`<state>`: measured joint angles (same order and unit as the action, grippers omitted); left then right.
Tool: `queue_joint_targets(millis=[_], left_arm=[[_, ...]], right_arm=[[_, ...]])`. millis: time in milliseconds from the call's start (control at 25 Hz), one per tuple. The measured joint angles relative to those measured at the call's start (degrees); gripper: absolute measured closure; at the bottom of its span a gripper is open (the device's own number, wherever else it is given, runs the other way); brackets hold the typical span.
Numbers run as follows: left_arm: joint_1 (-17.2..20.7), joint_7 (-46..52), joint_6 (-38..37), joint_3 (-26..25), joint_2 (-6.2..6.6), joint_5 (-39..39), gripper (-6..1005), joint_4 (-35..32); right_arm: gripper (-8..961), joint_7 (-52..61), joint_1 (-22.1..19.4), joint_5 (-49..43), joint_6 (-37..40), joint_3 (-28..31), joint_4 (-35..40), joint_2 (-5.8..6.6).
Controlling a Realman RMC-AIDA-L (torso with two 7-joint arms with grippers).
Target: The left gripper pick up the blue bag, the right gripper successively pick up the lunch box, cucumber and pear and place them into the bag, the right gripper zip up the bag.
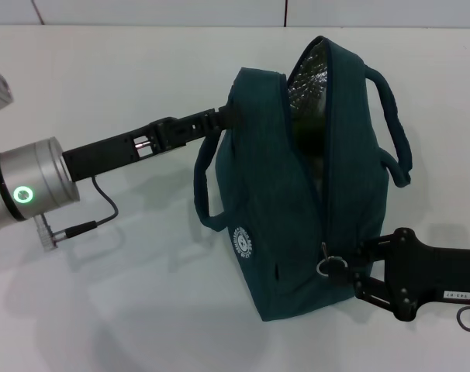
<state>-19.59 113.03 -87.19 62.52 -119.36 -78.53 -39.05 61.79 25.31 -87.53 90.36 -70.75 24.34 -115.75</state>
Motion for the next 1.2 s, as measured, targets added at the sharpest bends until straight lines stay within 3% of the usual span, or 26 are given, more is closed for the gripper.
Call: queue_joint_targets(millis=[440, 1200], left_arm=[[0.17, 0.0, -1.4, -1.13, -0.08, 0.13, 445, 0.12], [0.6, -0.09, -1.67, -2.45, 0.0, 0.15, 445, 0.11]], right_arm=[[933, -0.23, 0.18, 0.08, -1.9, -0.81, 0.0, -0.1], [936, -4.78, -0.62, 2.77, 7.75, 0.01, 0.71, 0.33]])
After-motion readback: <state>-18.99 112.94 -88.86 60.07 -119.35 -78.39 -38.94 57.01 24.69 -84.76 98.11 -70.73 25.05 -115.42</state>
